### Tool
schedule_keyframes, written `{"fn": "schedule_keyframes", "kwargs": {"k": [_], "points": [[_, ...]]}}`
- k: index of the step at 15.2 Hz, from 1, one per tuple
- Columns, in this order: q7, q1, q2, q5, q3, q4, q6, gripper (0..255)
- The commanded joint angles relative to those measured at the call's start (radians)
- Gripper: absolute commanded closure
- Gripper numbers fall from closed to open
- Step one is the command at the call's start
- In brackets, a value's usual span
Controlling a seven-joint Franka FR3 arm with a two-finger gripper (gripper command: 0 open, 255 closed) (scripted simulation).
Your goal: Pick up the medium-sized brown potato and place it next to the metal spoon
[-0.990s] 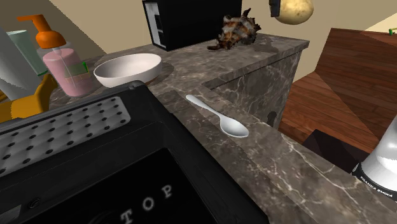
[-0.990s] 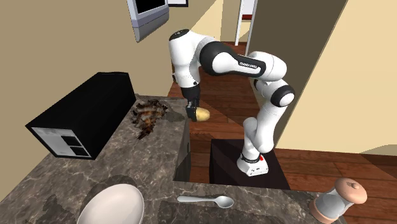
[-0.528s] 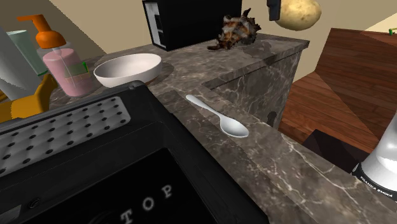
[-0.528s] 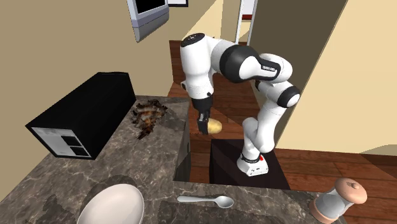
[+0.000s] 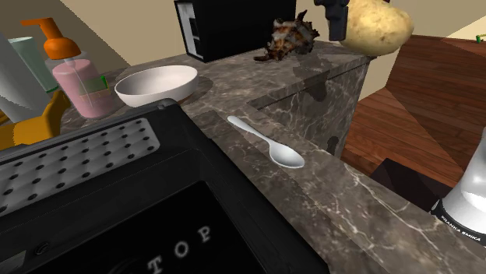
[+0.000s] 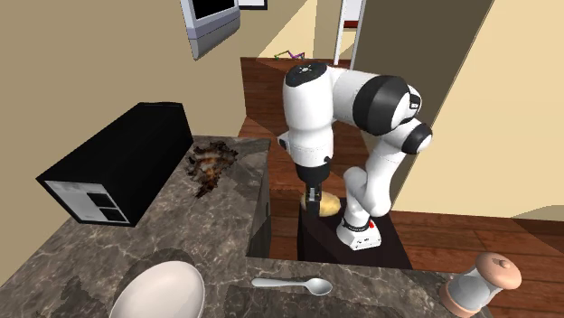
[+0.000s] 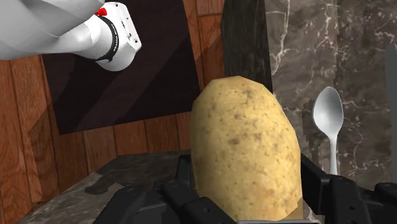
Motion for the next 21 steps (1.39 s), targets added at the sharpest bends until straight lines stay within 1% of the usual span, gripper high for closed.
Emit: {"fn": "schedule_keyframes", "kwargs": {"k": [1, 6, 10, 13, 16, 17, 21], "points": [[0.069, 0.018, 0.023, 0.012, 0.043, 0.029, 0.003, 255], [0.227, 0.066, 0.092, 0.021, 0.147, 0.101, 0.018, 255], [0.364, 0.116, 0.18, -0.001, 0.237, 0.187, 0.028, 255], [0.476, 0.171, 0.27, -0.043, 0.305, 0.274, 0.03, 255], [0.594, 0.252, 0.385, -0.114, 0.369, 0.39, 0.019, 255], [0.615, 0.272, 0.409, -0.131, 0.379, 0.415, 0.015, 255], [0.576, 0.238, 0.34, -0.086, 0.359, 0.279, 0.093, 255]]}}
